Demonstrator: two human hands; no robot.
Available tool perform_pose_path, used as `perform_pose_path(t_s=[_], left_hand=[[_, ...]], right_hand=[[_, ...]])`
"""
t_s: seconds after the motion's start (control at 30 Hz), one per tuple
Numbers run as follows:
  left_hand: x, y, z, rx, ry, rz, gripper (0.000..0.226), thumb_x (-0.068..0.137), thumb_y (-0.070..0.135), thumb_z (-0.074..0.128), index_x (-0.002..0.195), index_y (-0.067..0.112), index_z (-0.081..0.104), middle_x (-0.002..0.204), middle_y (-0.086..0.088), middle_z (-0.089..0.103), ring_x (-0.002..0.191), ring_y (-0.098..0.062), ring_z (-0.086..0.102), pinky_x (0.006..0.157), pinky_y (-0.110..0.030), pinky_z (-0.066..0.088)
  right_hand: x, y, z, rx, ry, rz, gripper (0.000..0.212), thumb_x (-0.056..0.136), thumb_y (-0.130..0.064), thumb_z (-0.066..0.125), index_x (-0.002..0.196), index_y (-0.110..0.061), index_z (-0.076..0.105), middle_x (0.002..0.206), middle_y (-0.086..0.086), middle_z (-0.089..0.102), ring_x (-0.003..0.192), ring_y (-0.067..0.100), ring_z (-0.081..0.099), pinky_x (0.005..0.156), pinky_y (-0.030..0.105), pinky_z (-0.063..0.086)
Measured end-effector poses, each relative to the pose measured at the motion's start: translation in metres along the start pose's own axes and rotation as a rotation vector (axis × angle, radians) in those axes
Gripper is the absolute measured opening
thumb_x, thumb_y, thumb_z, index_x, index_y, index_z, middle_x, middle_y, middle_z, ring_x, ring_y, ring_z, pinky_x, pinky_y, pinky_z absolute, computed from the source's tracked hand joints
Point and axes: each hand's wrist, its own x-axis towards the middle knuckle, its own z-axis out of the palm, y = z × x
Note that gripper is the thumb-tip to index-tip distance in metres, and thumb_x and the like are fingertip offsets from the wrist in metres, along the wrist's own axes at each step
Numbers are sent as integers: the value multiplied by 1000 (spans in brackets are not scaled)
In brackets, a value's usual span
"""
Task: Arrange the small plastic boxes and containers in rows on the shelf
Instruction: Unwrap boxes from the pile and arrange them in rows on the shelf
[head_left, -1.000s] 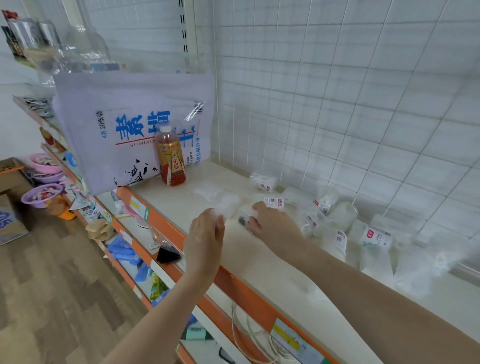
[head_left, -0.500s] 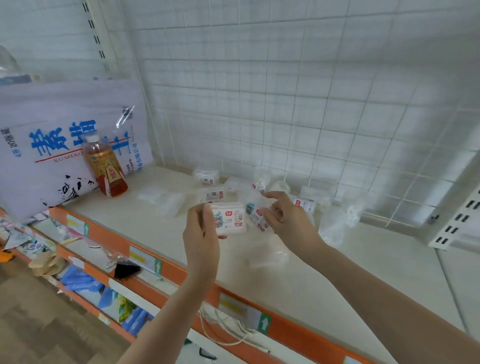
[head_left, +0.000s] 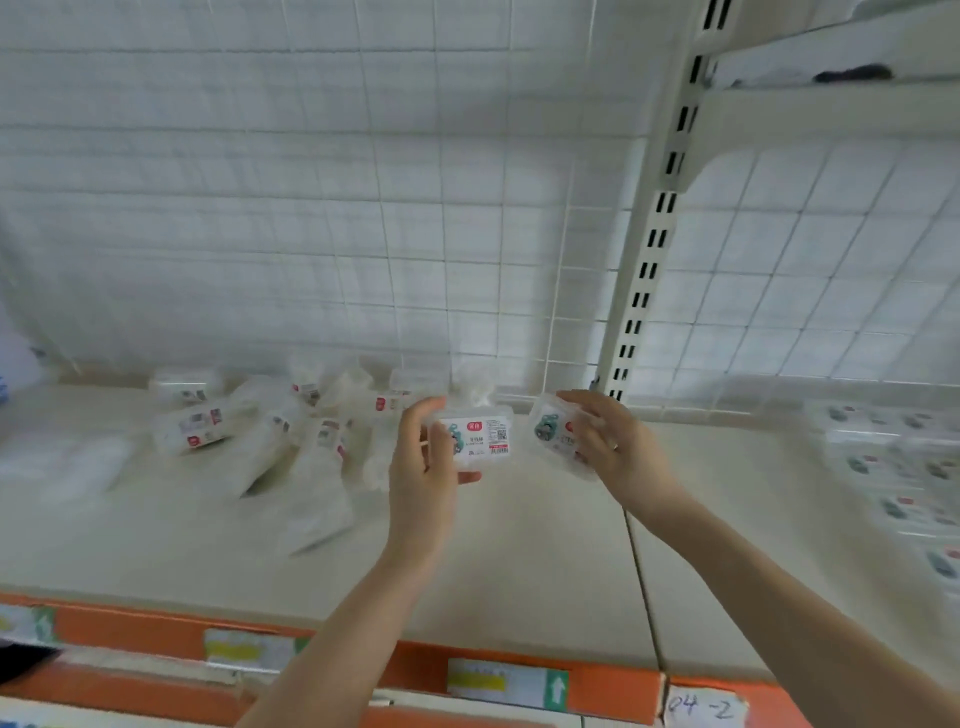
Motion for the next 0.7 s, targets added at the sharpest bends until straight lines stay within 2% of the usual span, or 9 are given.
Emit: perform_pose_path(t_s=[0.03, 0.1, 0.2, 0.27, 0.33, 0.4, 0.5, 0.6, 0.7], left_hand=[[-4, 3, 12, -25, -32, -14, 25, 98, 9, 40, 116, 21, 52, 101, 11, 54, 84, 1, 64, 62, -30, 58], [-10, 6, 34, -92, -123, -40, 32, 93, 1, 49, 119, 19, 47, 97, 5, 54, 81, 0, 64, 65, -29, 58], [-19, 6, 62, -116, -328, -68, 60, 82, -6, 63, 128, 21, 37, 110, 2, 56, 86, -1, 63, 73, -20, 53], [-25, 8, 81, -73, -413, -98, 68, 80, -11, 60, 129, 28, 34, 111, 2, 58, 84, -2, 62, 69, -17, 50], [-32, 10, 100, -37, -438, -96, 69, 81, -12, 58, 125, 35, 34, 110, 3, 59, 85, -7, 62, 68, -16, 49], [-38, 11, 122, -9, -455, -85, 68, 80, -11, 59, 124, 35, 34, 112, 4, 58, 88, -11, 63, 70, -18, 50], [-47, 10, 154, -6, -504, -73, 68, 78, -9, 64, 126, 32, 36, 118, 4, 56, 93, -10, 64, 80, -31, 54], [-60, 3, 191, 38, -538, -17, 64, 76, -3, 71, 120, 33, 40, 123, -3, 51, 100, -11, 60, 81, -26, 53], [-76, -2, 229, 113, -522, 38, 60, 74, 8, 77, 120, 28, 43, 125, 3, 41, 110, -14, 51, 88, -23, 49]], right_hand=[[-3, 5, -12, 35, 9, 24, 29, 98, -13, 45, 105, -39, 56, 111, 6, 61, 81, -8, 62, 63, 13, 50], [-10, 14, -34, 113, 6, 76, 30, 99, -14, 44, 104, -41, 58, 111, 12, 62, 81, 4, 65, 59, 21, 53], [-24, 25, -68, 154, 35, 145, 30, 99, -12, 43, 109, -37, 56, 106, 9, 61, 79, 5, 62, 57, 34, 58], [-31, 37, -88, 140, 52, 176, 26, 96, -12, 50, 115, -29, 52, 106, 7, 62, 75, 5, 60, 57, 31, 58], [-37, 52, -106, 109, 47, 223, 45, 86, -11, 67, 122, -26, 45, 112, 9, 59, 74, 12, 60, 55, 25, 54], [-44, 67, -124, 37, 41, 253, 65, 74, -12, 79, 122, -31, 40, 119, 7, 48, 82, 15, 58, 56, 20, 51], [-57, 81, -152, -132, 57, 256, 70, 71, -10, 79, 118, -34, 33, 117, -2, 33, 95, 11, 48, 61, 12, 48], [-73, 97, -189, -295, 121, 198, 69, 72, -7, 76, 124, -23, 34, 116, -4, 30, 107, 17, 42, 68, 11, 46], [-88, 110, -231, -405, 115, 173, 67, 74, -11, 74, 128, -19, 36, 116, -6, 28, 110, 16, 40, 73, 13, 43]])
